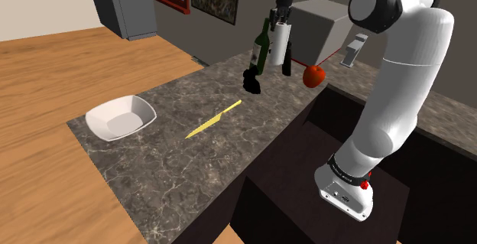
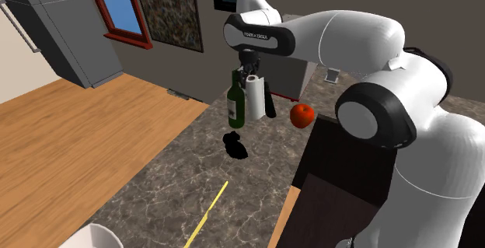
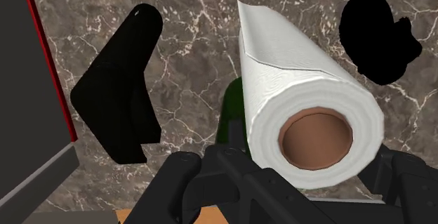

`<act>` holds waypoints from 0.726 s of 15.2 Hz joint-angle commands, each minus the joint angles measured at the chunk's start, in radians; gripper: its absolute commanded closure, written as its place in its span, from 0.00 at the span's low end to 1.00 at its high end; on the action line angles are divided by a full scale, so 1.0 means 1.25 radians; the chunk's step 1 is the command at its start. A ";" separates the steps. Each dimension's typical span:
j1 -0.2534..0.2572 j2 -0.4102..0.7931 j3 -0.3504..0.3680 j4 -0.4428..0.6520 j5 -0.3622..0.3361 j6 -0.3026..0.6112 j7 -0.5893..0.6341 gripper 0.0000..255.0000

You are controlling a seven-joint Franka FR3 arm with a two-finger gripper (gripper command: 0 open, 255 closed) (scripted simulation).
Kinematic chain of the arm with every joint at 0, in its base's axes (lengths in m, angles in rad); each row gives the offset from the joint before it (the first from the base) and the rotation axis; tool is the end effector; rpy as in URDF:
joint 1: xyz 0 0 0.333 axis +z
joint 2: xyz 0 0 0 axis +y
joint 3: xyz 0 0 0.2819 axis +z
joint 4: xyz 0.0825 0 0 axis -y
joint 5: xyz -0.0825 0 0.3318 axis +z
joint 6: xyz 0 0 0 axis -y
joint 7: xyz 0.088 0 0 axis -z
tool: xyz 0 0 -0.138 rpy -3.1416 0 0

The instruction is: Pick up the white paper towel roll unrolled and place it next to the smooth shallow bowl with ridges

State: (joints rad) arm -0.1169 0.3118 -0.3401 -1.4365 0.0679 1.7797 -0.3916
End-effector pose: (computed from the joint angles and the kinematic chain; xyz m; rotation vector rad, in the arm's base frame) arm 0.5485 -0.2348 0.4722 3.0874 -0.0929 0.0465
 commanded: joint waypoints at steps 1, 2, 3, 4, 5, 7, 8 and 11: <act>0.029 -0.043 0.007 -0.057 -0.018 0.015 0.034 1.00; 0.043 -0.064 0.011 -0.085 -0.026 0.023 0.053 1.00; 0.057 -0.084 0.017 -0.110 -0.034 0.029 0.071 1.00; 0.070 -0.103 0.022 -0.135 -0.042 0.035 0.090 1.00; 0.082 -0.122 0.028 -0.158 -0.050 0.040 0.110 1.00; 0.106 -0.156 0.042 -0.200 -0.063 0.048 0.149 1.00; 0.117 -0.171 0.050 -0.219 -0.069 0.052 0.168 1.00; 0.149 -0.214 0.074 -0.269 -0.085 0.059 0.228 1.00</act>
State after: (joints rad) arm 0.0526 0.0675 -0.2598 -1.7518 -0.0299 1.8555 -0.1391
